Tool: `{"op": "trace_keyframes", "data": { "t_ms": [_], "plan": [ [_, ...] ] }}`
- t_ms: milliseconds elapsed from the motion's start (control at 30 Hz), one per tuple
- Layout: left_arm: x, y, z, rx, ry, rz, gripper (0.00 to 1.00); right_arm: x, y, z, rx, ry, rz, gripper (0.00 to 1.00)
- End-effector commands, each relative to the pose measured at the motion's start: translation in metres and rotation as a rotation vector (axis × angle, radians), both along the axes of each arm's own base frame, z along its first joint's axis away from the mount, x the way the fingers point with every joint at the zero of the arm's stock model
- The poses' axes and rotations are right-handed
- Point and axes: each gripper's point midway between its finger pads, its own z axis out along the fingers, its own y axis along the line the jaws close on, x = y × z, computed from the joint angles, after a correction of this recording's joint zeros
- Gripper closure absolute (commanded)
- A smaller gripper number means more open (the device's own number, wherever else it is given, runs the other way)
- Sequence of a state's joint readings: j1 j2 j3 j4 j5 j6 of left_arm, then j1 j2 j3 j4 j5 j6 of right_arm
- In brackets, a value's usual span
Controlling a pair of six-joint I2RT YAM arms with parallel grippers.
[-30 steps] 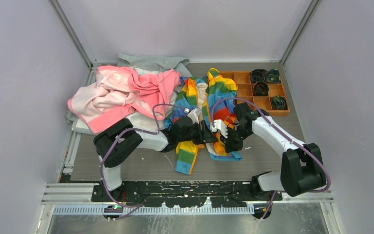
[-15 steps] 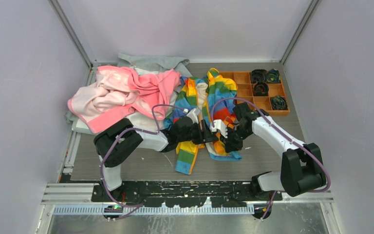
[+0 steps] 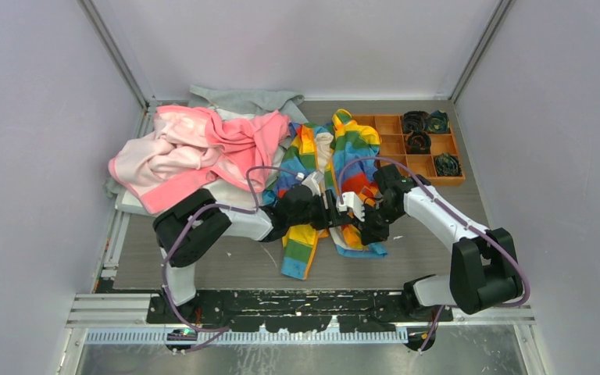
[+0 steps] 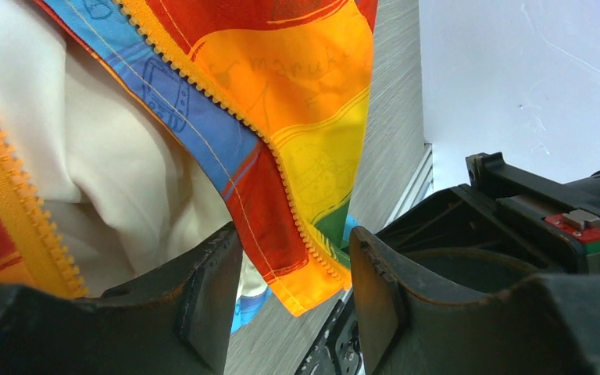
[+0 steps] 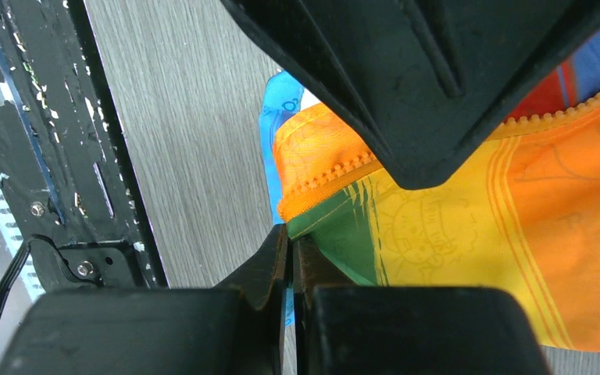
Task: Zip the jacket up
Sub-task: Adjust the zipper on the jacket.
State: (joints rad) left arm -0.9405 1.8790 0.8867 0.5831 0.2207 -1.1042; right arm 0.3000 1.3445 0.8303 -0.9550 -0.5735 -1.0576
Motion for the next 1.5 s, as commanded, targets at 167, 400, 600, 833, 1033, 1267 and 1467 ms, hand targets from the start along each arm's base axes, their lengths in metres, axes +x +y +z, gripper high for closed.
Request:
{"op": "trace_keyframes", "data": {
  "t_ms": [167,400,600,833,1033,1267,1467],
  "plan": [
    [0.003,-0.02,0.019,-0.081,-0.012,-0.024,0.52,0.003,0.006,0.003,0.022,0.001,-0.01,0.92],
    [0.005,-0.028,0.013,-0.102,0.0,-0.029,0.68,0.007,0.002,0.003,-0.001,-0.015,-0.027,0.92],
    [0.019,-0.04,0.019,-0.153,-0.043,-0.009,1.0,0.017,-0.013,0.006,-0.047,-0.042,-0.085,0.92],
    [0.039,-0.051,0.022,-0.192,-0.098,0.035,1.0,0.025,-0.036,0.011,-0.109,-0.063,-0.152,0.91],
    [0.053,-0.056,0.021,-0.214,-0.141,0.079,1.0,0.034,-0.049,0.015,-0.152,-0.098,-0.205,0.9],
    [0.067,-0.063,0.024,-0.234,-0.18,0.116,1.0,0.039,-0.061,0.008,-0.193,-0.079,-0.268,0.83],
    [0.074,-0.066,0.022,-0.242,-0.193,0.135,1.0,0.044,-0.066,-0.001,-0.221,-0.041,-0.327,0.73]
  ]
}}
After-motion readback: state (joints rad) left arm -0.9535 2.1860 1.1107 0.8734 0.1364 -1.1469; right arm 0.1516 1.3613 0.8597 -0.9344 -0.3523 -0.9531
